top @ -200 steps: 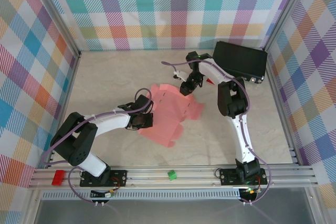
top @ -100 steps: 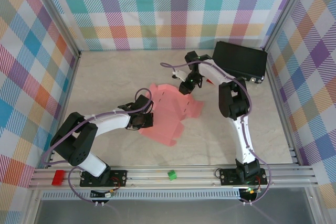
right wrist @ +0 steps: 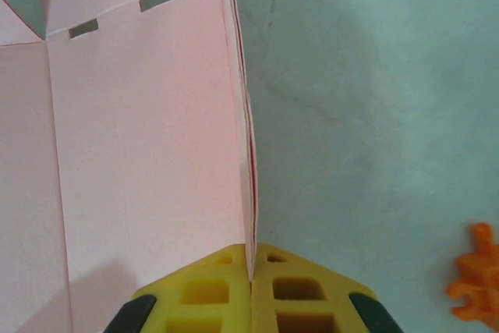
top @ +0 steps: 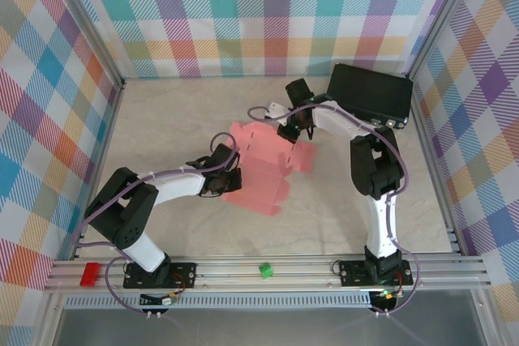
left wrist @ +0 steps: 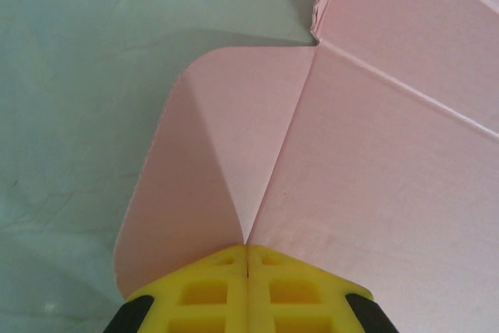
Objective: Fold the paper box
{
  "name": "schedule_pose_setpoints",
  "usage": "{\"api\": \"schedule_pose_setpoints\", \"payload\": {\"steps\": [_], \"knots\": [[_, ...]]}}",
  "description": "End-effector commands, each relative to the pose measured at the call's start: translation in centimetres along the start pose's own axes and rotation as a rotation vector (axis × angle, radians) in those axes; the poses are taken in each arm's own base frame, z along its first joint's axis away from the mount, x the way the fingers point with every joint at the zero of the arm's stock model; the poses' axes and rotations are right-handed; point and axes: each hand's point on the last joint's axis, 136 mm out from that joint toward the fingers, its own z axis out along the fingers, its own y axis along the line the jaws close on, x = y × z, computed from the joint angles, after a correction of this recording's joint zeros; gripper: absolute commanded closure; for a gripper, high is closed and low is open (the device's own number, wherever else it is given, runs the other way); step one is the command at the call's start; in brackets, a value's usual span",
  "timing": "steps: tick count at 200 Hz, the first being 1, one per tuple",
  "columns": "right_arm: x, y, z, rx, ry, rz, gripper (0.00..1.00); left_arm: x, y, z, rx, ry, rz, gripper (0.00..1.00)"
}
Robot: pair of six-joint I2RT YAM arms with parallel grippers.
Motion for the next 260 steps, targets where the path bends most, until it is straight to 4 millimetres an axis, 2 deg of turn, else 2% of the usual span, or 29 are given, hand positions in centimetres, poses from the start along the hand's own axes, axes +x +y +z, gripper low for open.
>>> {"api": "schedule_pose_setpoints", "payload": {"steps": [1,69,92,152,189,219,260], "knots": [[-2.8,-0.2,-0.6,0.108,-0.091,-0.117,0.96,1.3,0.8,2.0,-0.040,0.046,-0.029,1.00],[-4.6,-0.4,-1.4,0.346,-0.156,-0.240,0.95,-1.7,-0.4,3.5,-0.020,-0.070,-0.083,1.00],[-5.0,0.1,-1.1,0.419,-0.175,-0.306,0.96,-2.6,-0.7,3.8,-0.013,-0.106,-0.094,1.00],[-6.2,-0.5,-1.6,0.618,-0.223,-0.385,0.94,-4.7,-1.8,4.0,0.013,-0.179,-0.084,1.00],[-6.6,-1.8,-2.0,0.732,-0.229,-0.426,0.94,-5.7,-2.6,1.6,0.061,-0.235,-0.066,0.99],[-7.4,-2.4,-2.5,0.785,-0.249,-0.456,0.94,-5.5,-2.7,-0.9,0.092,-0.257,-0.049,0.84],[-7.5,-2.3,-2.5,0.794,-0.258,-0.474,0.93,-4.1,-0.6,-3.6,0.072,-0.292,-0.057,0.66]]}}
